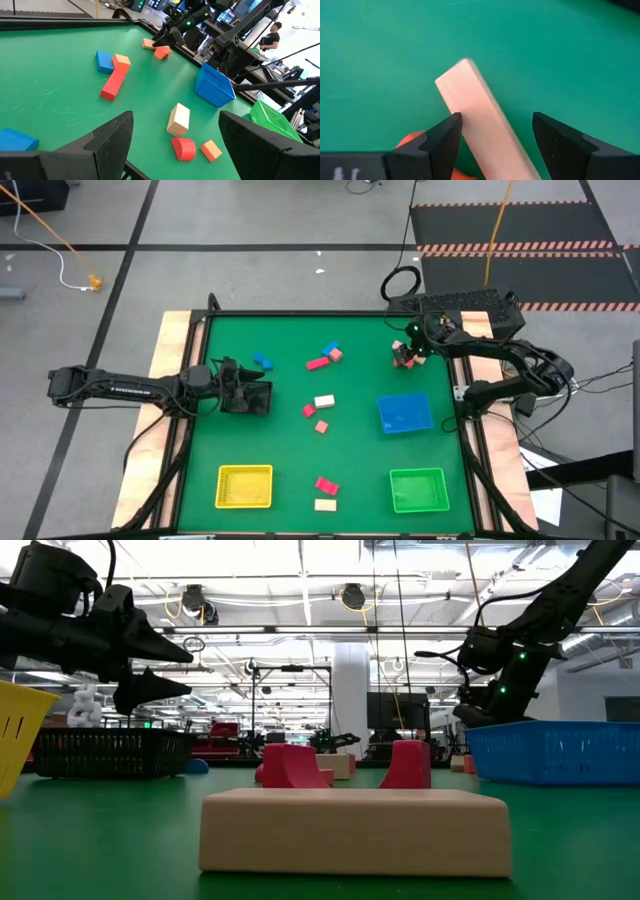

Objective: Sort & place blocks by color
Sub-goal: Put the top brown block into the green bin

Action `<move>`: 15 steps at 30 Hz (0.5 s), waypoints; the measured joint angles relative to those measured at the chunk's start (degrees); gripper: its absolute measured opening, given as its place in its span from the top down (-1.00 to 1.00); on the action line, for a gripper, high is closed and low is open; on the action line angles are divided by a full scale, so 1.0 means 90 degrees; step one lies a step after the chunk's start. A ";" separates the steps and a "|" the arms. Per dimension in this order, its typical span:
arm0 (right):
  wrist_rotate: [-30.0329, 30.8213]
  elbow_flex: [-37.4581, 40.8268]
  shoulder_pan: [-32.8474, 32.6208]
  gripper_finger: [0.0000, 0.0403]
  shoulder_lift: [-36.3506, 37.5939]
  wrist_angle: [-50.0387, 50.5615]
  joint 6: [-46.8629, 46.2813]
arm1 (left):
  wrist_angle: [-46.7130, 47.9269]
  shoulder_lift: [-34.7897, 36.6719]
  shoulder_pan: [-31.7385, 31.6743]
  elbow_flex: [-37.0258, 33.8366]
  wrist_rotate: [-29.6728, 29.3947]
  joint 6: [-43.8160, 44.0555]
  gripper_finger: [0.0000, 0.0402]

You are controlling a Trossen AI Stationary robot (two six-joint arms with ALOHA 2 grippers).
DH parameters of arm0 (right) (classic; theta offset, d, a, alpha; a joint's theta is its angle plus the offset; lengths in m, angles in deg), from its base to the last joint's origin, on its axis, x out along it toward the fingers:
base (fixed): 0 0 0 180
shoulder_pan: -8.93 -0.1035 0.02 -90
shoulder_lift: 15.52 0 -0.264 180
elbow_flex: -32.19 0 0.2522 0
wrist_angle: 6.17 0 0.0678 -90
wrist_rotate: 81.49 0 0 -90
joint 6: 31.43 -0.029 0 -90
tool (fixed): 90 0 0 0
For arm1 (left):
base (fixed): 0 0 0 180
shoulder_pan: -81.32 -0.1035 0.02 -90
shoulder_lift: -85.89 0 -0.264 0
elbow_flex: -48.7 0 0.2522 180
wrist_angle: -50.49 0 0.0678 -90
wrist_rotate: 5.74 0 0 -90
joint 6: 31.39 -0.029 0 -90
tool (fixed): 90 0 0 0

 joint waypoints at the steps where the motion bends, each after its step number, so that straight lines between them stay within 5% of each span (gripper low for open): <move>1: -0.0002 0.0000 0.0000 -0.17 -0.0007 0.0023 0.0018 | 0.0000 0.0000 0.0000 0.0000 0.0000 0.0000 -0.46; 15: -0.0153 0.0021 0.0000 -0.17 -0.0006 0.0127 0.0421 | -0.0001 0.0001 0.0000 -0.0001 0.0000 0.0000 -0.46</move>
